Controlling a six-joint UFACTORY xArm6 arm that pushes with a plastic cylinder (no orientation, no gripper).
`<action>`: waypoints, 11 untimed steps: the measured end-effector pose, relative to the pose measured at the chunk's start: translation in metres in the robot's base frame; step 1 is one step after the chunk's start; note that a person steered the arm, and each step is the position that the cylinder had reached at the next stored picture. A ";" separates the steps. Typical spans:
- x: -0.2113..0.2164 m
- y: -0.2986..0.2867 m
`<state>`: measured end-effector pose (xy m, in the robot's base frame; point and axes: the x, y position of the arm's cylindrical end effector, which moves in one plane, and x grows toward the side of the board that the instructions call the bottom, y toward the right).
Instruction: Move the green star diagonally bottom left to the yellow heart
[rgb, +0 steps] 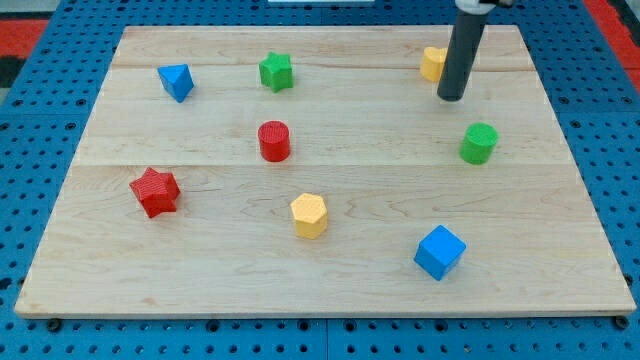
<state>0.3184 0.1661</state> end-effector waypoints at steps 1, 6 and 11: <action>-0.028 -0.011; 0.014 -0.258; -0.035 -0.149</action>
